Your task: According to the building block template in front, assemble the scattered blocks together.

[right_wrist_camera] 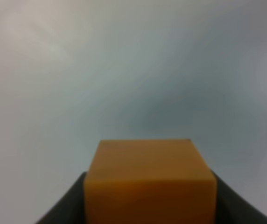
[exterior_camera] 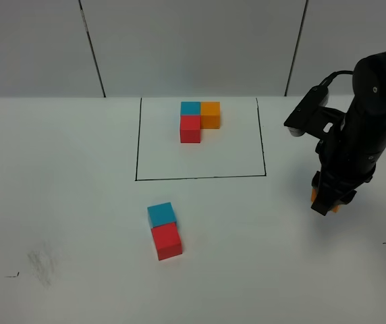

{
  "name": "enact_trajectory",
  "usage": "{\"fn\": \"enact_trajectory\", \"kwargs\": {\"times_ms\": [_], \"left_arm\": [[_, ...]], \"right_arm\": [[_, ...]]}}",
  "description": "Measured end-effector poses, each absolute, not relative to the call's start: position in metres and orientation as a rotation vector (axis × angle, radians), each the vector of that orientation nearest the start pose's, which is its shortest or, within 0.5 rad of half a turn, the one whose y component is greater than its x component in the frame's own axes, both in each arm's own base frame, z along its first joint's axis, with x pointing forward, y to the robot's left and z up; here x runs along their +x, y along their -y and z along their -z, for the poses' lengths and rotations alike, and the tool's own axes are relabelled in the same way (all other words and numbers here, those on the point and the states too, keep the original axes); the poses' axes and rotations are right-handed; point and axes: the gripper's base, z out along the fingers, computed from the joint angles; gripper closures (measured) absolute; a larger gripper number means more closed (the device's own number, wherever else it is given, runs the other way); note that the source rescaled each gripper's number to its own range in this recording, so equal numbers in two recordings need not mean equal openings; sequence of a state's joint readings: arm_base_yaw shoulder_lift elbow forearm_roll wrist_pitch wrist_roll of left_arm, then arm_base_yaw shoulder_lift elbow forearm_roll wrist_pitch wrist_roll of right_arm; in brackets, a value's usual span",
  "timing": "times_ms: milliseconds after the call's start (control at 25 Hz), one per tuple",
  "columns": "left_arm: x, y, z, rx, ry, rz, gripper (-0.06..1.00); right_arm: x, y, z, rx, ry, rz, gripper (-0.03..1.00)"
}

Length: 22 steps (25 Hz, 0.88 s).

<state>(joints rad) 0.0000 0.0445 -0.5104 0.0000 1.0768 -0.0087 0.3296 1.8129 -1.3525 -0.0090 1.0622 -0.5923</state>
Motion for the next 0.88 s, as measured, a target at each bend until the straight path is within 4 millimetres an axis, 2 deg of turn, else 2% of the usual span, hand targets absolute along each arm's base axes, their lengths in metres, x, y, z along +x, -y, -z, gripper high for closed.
{"fn": "enact_trajectory", "kwargs": {"times_ms": [240, 520, 720, 880], "left_arm": [[0.000, 0.000, -0.279, -0.009, -2.094, 0.005, 0.36], [0.000, 0.000, -0.279, -0.009, -2.094, 0.005, 0.36], [0.000, 0.000, -0.279, -0.009, -2.094, 0.005, 0.36], [0.000, 0.000, -0.279, -0.009, -2.094, 0.005, 0.36]], "right_arm": [[0.332, -0.116, -0.226, -1.528, -2.674, -0.006, 0.97], [0.334, -0.119, -0.226, -1.724, -2.521, 0.008, 0.97], [0.331, -0.138, -0.227, -1.935, -2.306, 0.009, 0.97], [0.328, -0.155, -0.228, -1.998, -2.151, -0.051, 0.97]]}}
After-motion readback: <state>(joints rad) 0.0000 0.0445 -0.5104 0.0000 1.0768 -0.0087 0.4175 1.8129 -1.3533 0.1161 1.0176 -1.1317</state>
